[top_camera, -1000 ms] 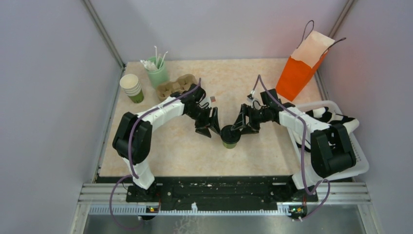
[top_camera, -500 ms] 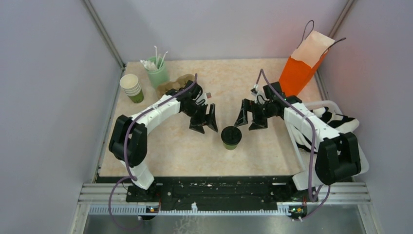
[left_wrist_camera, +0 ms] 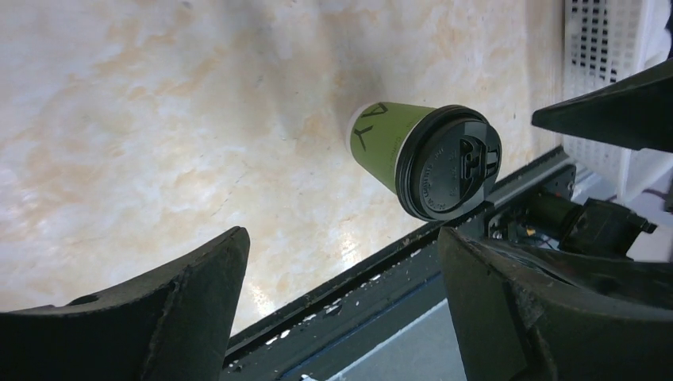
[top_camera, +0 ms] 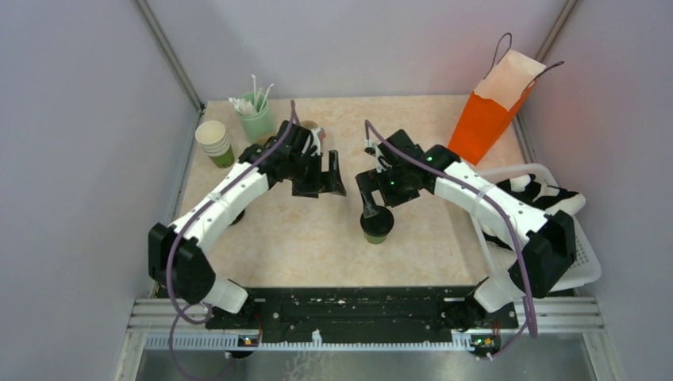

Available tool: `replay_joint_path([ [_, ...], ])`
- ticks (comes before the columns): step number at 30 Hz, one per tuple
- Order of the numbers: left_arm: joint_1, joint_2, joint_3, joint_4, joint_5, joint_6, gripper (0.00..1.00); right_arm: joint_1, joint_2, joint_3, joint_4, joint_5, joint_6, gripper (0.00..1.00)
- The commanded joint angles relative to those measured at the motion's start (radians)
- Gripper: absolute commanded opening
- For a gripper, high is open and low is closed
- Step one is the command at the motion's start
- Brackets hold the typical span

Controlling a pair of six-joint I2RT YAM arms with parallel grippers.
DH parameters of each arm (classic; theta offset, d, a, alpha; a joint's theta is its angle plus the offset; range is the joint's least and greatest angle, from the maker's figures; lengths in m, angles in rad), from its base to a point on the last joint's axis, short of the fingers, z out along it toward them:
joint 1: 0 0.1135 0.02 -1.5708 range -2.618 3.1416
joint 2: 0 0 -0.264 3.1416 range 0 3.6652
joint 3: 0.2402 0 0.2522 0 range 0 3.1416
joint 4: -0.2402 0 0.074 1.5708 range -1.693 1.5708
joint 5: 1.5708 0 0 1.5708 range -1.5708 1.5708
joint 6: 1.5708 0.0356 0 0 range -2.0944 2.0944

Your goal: Pack the takeout coffee

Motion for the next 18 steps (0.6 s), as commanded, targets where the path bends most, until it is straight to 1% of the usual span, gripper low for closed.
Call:
replay_joint_path([
  [1, 0.013, -0.156, -0.055, 0.044, -0.162, -0.067, 0.95, 0.088, 0.072, 0.091, -0.083, 0.185, -0.023, 0.99],
  [5, 0.012, -0.233, -0.114, 0.093, -0.192, -0.086, 0.96, 0.155, 0.124, 0.124, -0.105, 0.249, -0.035, 0.99],
  [13, 0.014, -0.254, -0.125, 0.081, -0.199, -0.088, 0.97, 0.2, 0.166, 0.121, -0.118, 0.311, -0.044, 0.98],
  [18, 0.014, -0.256, -0.126, 0.083, -0.196, -0.088, 0.97, 0.2, 0.177, 0.089, -0.099, 0.315, -0.04, 0.92],
])
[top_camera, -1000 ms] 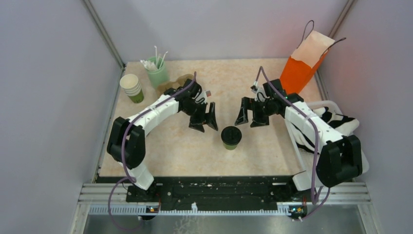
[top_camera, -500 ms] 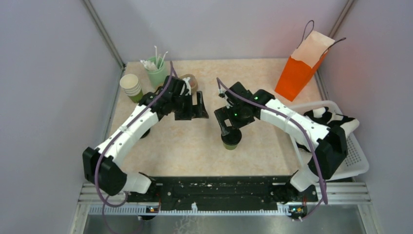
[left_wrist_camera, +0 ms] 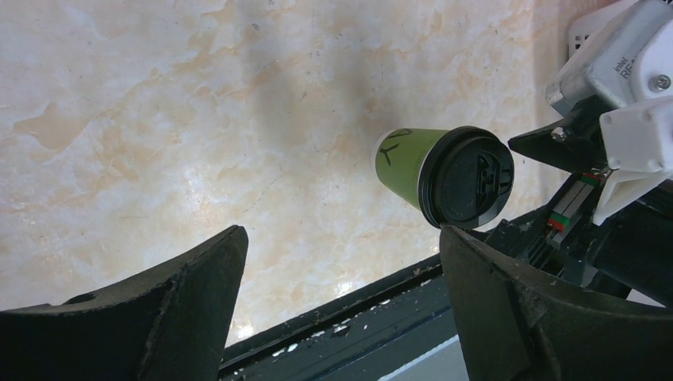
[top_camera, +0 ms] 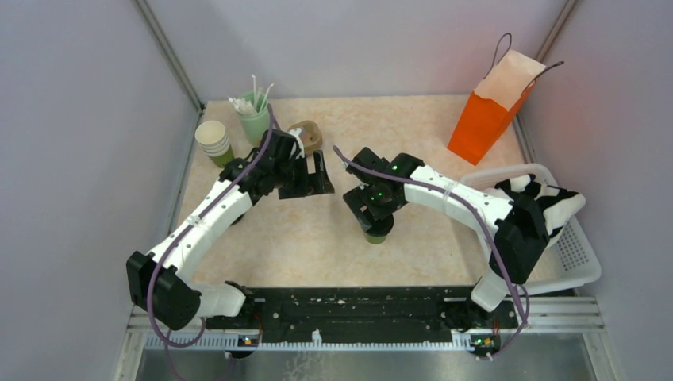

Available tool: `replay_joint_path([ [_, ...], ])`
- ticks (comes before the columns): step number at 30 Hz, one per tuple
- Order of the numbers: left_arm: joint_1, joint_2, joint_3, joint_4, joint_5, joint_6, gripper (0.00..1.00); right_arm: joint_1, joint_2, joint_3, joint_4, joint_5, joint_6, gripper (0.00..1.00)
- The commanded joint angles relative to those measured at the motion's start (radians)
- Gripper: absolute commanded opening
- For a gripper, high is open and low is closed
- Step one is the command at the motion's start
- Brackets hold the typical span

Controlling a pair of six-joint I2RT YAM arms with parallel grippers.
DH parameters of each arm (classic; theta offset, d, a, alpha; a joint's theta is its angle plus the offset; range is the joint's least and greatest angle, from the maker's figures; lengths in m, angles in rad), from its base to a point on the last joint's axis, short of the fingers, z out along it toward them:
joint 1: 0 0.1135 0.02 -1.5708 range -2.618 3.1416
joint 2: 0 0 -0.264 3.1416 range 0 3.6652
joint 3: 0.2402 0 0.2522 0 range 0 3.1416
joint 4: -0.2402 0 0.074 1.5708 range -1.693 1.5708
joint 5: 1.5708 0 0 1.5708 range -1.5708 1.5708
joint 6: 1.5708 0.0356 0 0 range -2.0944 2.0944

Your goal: Pack the takeout coffee

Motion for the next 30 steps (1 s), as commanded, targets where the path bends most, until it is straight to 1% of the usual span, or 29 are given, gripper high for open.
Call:
replay_joint_path([
  [1, 0.001, -0.019, -0.003, 0.039, -0.012, -0.009, 0.97, 0.009, 0.009, 0.003, 0.019, 0.037, -0.002, 0.91],
  [9, 0.001, -0.015, 0.001, 0.035, -0.004, -0.005, 0.97, -0.003, 0.004, -0.07, 0.068, 0.047, 0.04, 0.82],
  [15, 0.003, -0.008, 0.0, 0.032, 0.004, 0.004, 0.97, -0.064, -0.029, -0.173, 0.114, 0.059, 0.053, 0.76],
  [19, 0.004, 0.003, 0.003, 0.032, 0.012, 0.014, 0.97, -0.087, -0.036, -0.206, 0.097, 0.136, 0.071, 0.75],
  [26, 0.014, 0.026, 0.019, 0.034, 0.029, 0.036, 0.97, -0.188, -0.053, -0.214, 0.072, 0.244, 0.089, 0.75],
  [30, 0.023, 0.043, 0.036, 0.033, 0.041, 0.056, 0.97, -0.315, -0.07, -0.265, 0.1, 0.234, 0.082, 0.75],
])
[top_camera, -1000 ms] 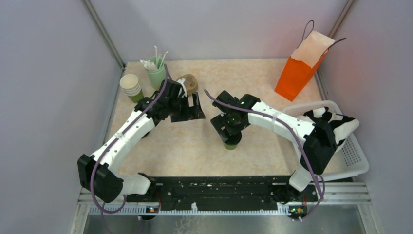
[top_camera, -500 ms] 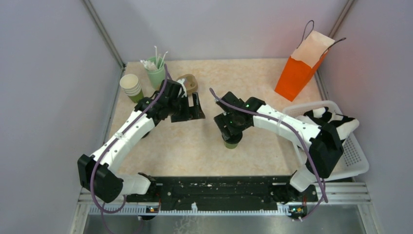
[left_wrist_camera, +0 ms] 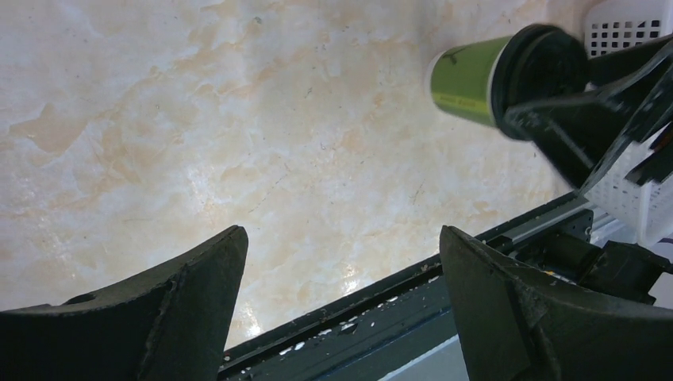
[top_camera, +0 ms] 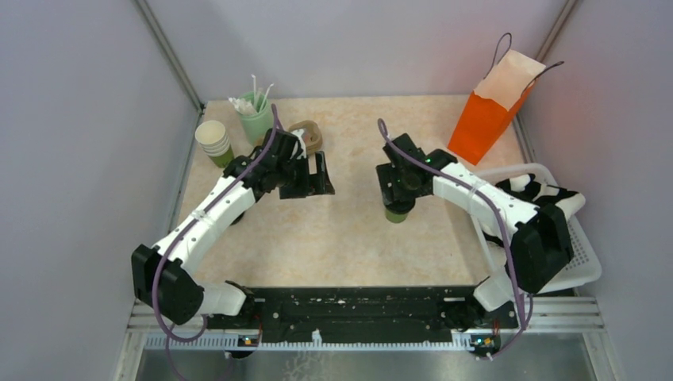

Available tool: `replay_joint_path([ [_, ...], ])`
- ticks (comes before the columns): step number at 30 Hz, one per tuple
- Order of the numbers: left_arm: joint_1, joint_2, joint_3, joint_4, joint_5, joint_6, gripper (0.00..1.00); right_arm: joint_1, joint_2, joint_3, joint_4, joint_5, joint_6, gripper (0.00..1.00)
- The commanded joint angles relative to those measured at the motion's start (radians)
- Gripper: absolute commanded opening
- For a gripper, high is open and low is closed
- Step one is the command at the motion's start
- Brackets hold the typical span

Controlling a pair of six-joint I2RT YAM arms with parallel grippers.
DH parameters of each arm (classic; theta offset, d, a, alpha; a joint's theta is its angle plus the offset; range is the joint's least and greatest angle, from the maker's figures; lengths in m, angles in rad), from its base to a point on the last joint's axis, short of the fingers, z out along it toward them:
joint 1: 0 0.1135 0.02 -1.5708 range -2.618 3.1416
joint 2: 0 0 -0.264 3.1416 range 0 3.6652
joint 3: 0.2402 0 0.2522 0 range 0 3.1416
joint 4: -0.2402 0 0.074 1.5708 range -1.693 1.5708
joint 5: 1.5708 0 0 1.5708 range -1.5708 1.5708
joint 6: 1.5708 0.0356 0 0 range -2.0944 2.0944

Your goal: Pack the takeout coffee

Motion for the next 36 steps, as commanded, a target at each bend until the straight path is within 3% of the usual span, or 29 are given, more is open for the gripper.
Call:
replay_joint_path([
  [1, 0.013, 0.015, 0.039, 0.034, 0.021, 0.039, 0.97, -0.148, 0.027, -0.117, -0.079, 0.141, -0.03, 0.75],
  [9, 0.053, 0.036, 0.063, 0.031, 0.046, 0.071, 0.97, -0.341, -0.01, -0.168, -0.013, 0.136, -0.065, 0.76],
  [15, 0.077, 0.067, 0.096, 0.032, 0.066, 0.087, 0.97, -0.342, -0.007, -0.114, -0.012, 0.102, -0.075, 0.81],
  [21, 0.098, 0.095, 0.133, 0.044, 0.084, 0.098, 0.98, -0.343, -0.048, -0.018, -0.062, 0.046, -0.073, 0.98],
  [36, 0.13, 0.153, 0.198, 0.088, 0.09, 0.12, 0.99, -0.342, -0.084, 0.196, -0.151, -0.034, -0.094, 0.99],
])
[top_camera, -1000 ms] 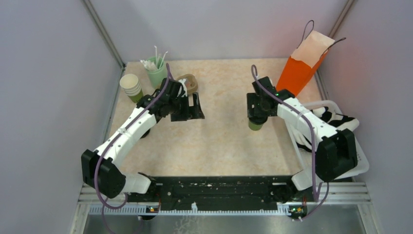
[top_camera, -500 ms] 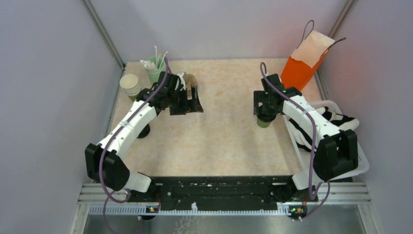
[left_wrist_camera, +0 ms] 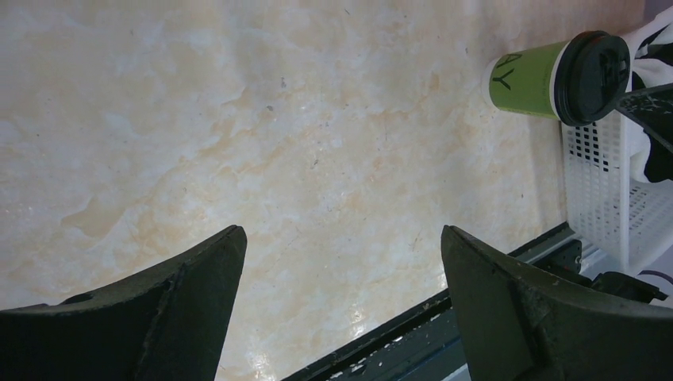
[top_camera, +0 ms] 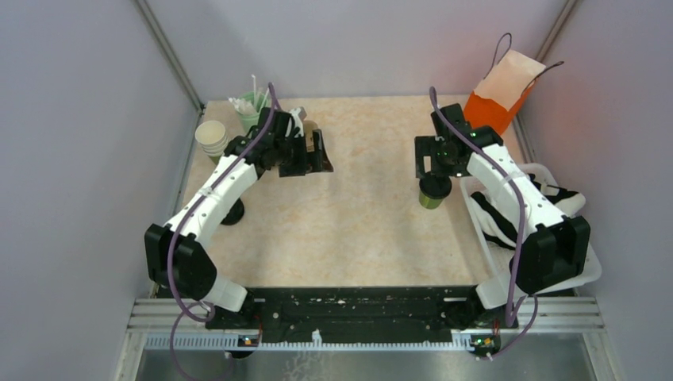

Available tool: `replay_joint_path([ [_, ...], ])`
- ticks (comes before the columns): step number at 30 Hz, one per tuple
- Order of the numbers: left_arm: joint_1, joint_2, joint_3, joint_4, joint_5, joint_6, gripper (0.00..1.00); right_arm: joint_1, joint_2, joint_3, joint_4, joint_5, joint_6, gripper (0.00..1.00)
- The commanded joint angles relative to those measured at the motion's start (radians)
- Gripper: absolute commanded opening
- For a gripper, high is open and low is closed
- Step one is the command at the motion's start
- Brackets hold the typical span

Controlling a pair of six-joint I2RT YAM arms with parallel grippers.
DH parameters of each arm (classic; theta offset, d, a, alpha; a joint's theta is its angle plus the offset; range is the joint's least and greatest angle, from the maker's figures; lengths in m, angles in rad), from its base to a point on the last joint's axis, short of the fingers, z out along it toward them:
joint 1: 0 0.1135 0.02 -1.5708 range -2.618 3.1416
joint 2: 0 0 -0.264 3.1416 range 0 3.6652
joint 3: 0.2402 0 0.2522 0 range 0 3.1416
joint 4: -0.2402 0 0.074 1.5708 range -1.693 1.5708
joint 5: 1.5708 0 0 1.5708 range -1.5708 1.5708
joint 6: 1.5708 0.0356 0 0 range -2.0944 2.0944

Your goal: Pack the takeout coffee

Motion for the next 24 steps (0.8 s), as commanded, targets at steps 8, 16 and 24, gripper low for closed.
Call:
replay_joint_path([
  [8, 0.196, 0.003, 0.108, 0.015, -0.16, 0.065, 0.99, 0.037, -0.042, 0.132, -0.031, -0.152, -0.01, 0.98],
  [16, 0.465, 0.164, 0.339, -0.062, -0.319, 0.089, 0.89, 0.095, -0.03, 0.126, -0.004, -0.241, -0.067, 0.98],
  [24, 0.564, 0.296, 0.453, -0.142, -0.42, 0.04, 0.8, 0.095, -0.061, 0.034, 0.048, -0.322, -0.095, 0.98],
])
